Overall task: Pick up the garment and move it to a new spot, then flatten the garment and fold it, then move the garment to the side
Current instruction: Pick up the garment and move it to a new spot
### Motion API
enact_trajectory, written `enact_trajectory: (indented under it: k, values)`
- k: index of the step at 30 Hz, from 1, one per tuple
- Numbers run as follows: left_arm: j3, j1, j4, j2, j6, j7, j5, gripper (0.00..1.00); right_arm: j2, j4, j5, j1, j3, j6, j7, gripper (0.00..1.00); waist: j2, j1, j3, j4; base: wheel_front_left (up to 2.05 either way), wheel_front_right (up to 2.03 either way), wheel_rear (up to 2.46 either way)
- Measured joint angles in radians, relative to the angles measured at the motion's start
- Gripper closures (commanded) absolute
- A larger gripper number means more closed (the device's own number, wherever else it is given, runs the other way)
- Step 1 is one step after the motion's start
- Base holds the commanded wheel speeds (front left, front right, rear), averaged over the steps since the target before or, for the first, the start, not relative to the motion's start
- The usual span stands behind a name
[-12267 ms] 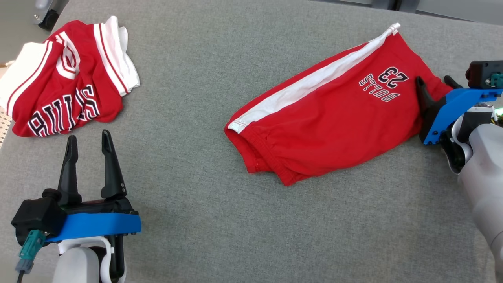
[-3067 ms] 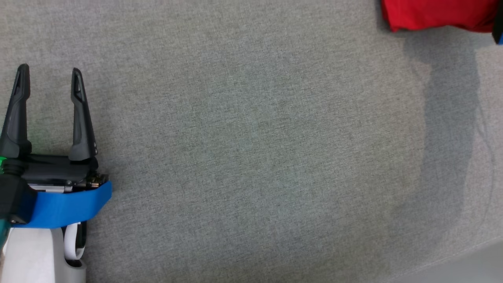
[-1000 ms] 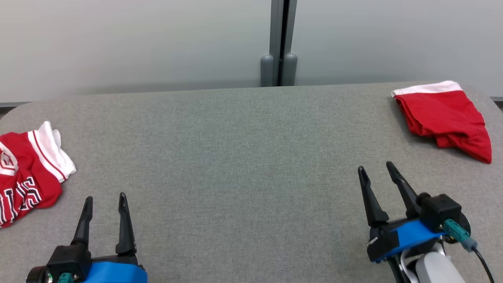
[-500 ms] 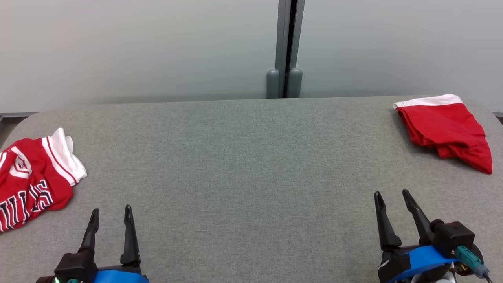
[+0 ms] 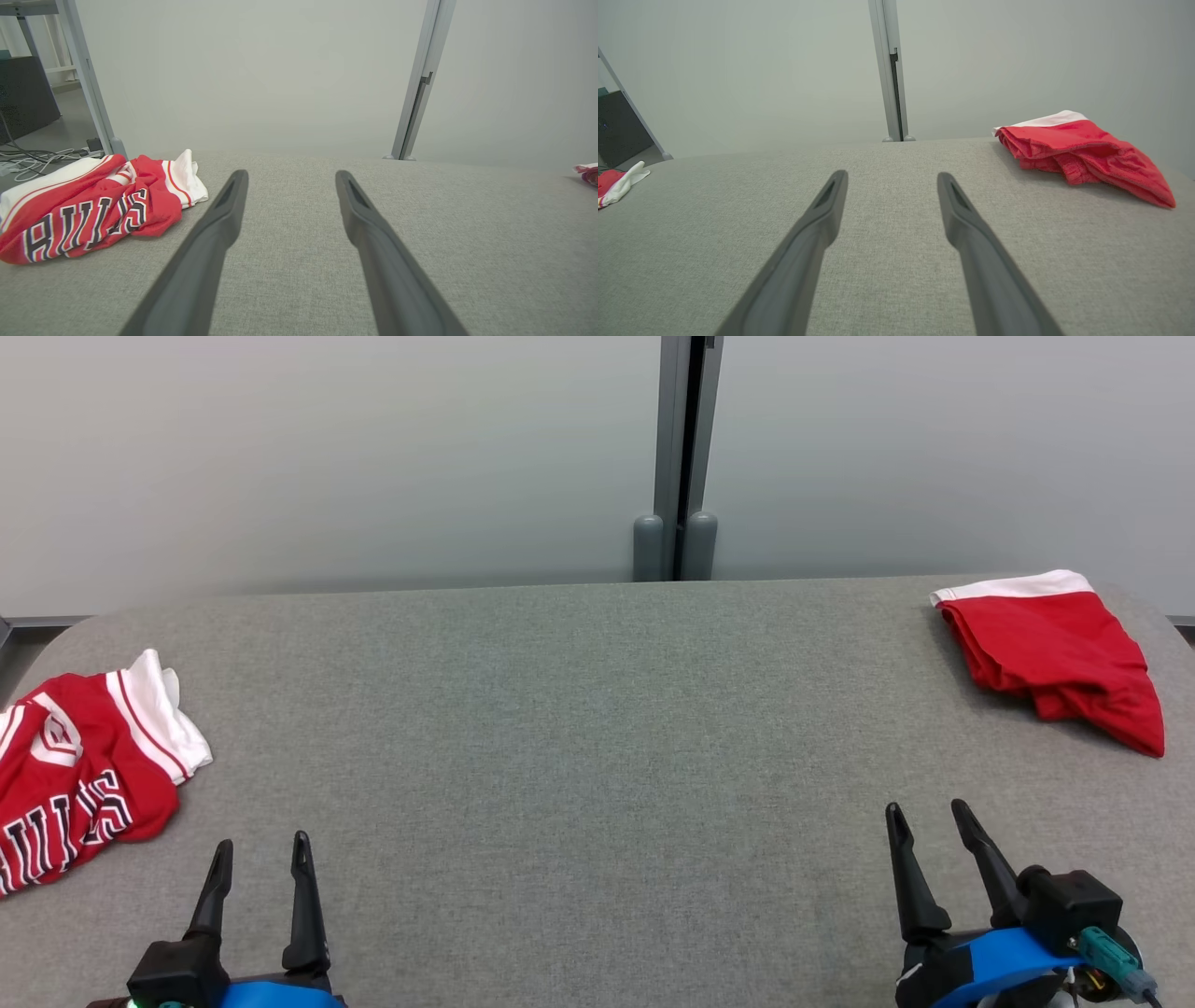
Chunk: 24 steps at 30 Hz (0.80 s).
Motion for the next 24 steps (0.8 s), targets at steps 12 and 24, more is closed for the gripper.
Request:
enact_trajectory:
  k: [12,24]
  values:
    - [0.003,-0.006,0.01,0.004,0.002,0.0,0.022,0.0,0.001,0.013,0.008,0.009,0.025,0.0,0.0,0.0,0.0,0.0,0.0,0.045,0.0,0.0,0.0]
    - [0.019,-0.018,-0.011,0.014,0.019,0.0,0.024,0.0,0.001,0.014,0.028,-0.007,0.057,0.0,0.0,0.0,0.0,0.0001,0.026,0.162,0.0,0.0,0.0]
